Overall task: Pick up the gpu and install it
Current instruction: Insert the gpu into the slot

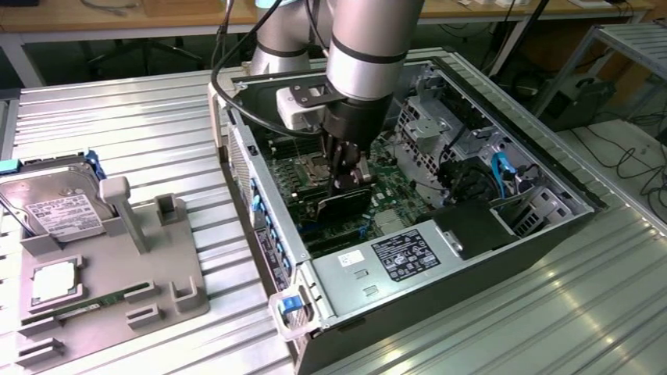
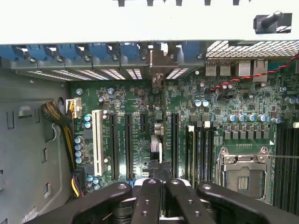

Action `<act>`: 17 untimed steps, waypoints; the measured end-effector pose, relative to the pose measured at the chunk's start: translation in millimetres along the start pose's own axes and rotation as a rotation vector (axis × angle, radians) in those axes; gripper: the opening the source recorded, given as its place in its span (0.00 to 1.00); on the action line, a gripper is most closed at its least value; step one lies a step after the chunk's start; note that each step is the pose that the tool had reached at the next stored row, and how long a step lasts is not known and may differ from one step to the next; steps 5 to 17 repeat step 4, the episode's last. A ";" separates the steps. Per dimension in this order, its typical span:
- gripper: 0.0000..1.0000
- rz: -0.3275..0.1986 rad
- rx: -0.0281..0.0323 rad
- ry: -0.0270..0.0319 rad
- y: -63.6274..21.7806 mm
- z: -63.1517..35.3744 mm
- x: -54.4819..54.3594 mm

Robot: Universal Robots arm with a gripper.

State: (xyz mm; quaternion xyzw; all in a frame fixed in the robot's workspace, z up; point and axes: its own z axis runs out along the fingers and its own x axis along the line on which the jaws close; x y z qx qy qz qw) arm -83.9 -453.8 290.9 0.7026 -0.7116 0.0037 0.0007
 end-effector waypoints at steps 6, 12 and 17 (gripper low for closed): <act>0.11 0.000 0.0000 0.0000 0.0 0.0 0.0; 0.11 0.000 0.0000 0.0000 0.0 0.0 0.0; 0.11 0.000 0.0000 0.0000 0.0 0.0 0.0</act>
